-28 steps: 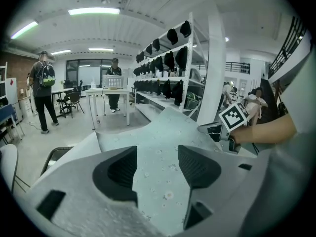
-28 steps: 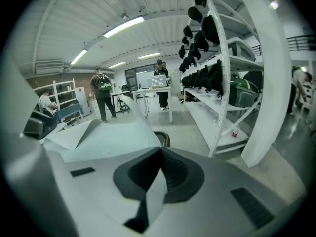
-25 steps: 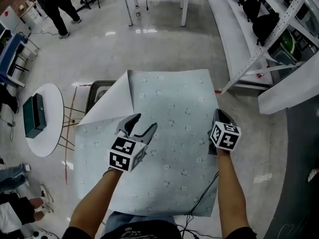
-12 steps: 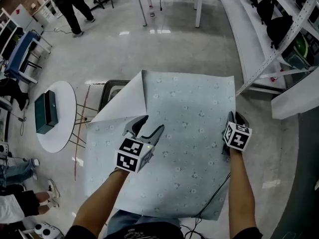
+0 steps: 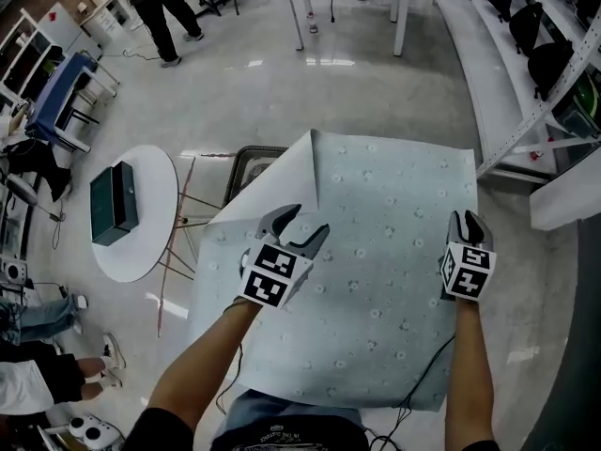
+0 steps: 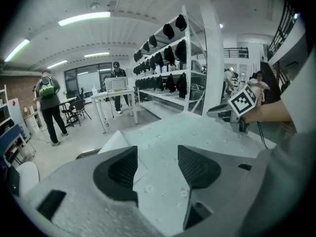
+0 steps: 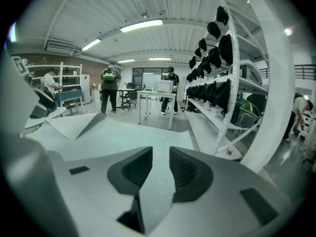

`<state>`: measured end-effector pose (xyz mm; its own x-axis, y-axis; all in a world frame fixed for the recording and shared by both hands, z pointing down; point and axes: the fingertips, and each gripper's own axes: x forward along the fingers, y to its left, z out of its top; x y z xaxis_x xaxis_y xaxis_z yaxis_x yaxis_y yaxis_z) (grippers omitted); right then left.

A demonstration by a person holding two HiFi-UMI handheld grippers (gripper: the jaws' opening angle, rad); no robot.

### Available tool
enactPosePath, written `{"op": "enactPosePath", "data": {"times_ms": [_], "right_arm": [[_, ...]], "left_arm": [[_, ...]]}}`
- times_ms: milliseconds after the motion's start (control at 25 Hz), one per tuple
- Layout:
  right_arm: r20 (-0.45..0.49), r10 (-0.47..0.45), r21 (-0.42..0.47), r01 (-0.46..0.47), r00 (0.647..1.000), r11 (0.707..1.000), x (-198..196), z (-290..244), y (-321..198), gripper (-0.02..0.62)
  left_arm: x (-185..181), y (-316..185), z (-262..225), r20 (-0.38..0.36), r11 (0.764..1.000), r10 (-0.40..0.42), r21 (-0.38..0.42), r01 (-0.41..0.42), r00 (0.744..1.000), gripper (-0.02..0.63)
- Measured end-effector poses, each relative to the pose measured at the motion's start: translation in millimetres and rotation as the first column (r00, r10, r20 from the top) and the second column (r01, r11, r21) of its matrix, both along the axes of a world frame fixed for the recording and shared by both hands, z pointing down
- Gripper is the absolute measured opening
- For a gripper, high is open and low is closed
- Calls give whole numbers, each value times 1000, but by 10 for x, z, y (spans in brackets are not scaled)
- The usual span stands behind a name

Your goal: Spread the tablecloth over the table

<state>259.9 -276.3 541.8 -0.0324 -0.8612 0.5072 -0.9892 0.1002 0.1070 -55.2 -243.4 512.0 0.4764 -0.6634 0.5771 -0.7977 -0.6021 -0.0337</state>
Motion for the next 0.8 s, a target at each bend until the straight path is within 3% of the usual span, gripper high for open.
{"op": "enactPosePath", "data": {"times_ms": [240,440,520,800], "right_arm": [[-14,-81,31,81,997,996,-818,-285,195,112],[-36,-141,38,143,989,989,-1493,-342,344,112],[-19,-156,35,156,988,987,-1748,-325,382,112],[1,-162,16,162,987,987,-2420,-227,549,112]], "left_arm": [[-573,-28,109,100,997,74,17,-77,992,259],[-992,-115,235,195,987,148,29,-157,970,265],[-1131,-135,338,259,976,203,27,-217,944,278],[-1515,-145,686,448,911,368,0,-412,814,290]]}}
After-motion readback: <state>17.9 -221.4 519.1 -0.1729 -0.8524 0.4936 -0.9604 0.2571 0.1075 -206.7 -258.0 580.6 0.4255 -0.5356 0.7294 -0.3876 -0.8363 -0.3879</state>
